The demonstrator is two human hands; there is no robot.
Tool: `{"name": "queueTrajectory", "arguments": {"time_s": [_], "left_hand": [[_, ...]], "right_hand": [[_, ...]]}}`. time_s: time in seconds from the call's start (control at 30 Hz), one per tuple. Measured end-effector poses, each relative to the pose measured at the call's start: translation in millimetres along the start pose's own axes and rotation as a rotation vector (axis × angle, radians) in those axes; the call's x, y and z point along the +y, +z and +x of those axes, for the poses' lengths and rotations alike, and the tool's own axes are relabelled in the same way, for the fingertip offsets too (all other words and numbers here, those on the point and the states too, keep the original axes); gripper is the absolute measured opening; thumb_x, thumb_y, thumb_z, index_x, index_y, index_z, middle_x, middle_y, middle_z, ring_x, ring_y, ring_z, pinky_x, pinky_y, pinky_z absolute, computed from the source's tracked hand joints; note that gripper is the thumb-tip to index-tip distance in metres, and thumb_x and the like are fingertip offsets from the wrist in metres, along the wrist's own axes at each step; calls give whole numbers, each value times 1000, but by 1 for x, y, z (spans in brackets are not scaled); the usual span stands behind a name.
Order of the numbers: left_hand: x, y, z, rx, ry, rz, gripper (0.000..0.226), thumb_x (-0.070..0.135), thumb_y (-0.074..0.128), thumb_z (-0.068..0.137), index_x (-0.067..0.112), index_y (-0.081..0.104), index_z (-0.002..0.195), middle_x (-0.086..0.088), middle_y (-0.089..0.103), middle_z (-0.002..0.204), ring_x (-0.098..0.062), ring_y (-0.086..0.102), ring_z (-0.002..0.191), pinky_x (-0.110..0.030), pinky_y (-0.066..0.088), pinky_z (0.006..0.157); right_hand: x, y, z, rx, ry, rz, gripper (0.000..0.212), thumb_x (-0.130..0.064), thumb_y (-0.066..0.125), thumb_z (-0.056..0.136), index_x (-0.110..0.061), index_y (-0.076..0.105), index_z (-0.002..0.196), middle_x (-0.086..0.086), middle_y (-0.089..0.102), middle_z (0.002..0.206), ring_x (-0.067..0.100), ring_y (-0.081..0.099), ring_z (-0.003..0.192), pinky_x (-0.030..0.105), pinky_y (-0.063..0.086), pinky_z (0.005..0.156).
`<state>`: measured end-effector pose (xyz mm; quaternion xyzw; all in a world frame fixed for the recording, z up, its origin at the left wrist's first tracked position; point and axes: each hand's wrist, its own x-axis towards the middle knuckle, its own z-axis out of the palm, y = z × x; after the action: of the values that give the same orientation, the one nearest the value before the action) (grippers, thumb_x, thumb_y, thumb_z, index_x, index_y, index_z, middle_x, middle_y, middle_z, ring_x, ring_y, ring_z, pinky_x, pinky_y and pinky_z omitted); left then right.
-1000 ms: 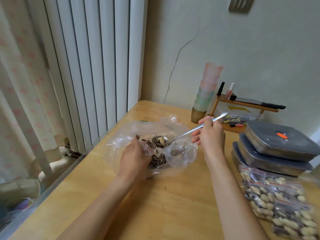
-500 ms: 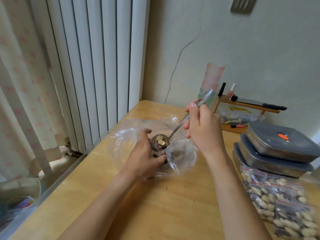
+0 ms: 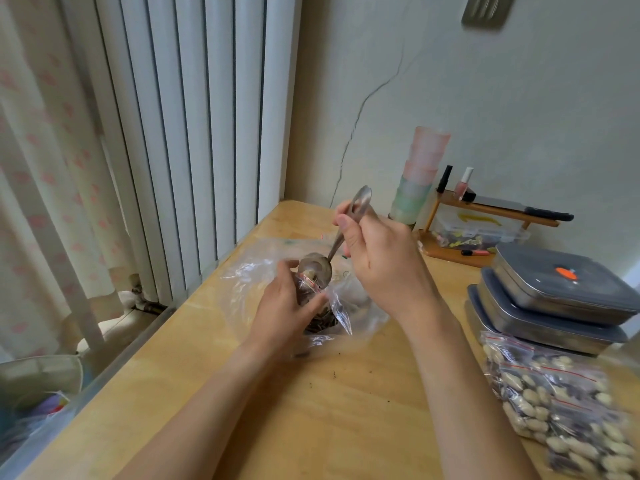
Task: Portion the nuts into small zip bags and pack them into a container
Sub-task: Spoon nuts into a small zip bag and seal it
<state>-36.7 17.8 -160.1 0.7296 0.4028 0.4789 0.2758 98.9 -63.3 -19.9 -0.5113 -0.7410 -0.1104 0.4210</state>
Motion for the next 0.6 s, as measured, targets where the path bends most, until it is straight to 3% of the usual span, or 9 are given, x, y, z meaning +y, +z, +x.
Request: {"name": "queueTrajectory", "arguments": {"time_s": [0.13,0.37,0.47,0.6], "left_hand": [[0,0,-1,10,-25,16,60,42,76,85,27,37,127,9,62,81,-4,59,80,-24,46,69],[1,-1,1,25,-27,0,52,38,76,85,27,40,121,-1,56,62,-16,57,61,-44,53,64],[4,-3,0,36,-38,-9,54,39,77,85,27,40,123,2,53,60,-12,53,59,-38,52,61],[5,-5,-1,9,-61,19,53,43,77,85,29,40,121,5,49,61,-9,48,56,-32,45,57]], "right_hand": [[1,0,0,55,-12,2,23,-22,45,110,-5,61,113,4,63,76,22,63,65,35,46,62],[1,-2,-1,48,-9,21,24,-22,45,110,-7,62,113,3,65,78,18,63,68,33,47,66],[1,-6,-1,22,10,51,24,-25,44,110,-10,62,112,0,63,73,12,62,66,31,48,65],[10,-9,-2,-59,186,108,27,-34,43,110,-18,64,110,-5,65,73,3,61,63,26,51,65]]}}
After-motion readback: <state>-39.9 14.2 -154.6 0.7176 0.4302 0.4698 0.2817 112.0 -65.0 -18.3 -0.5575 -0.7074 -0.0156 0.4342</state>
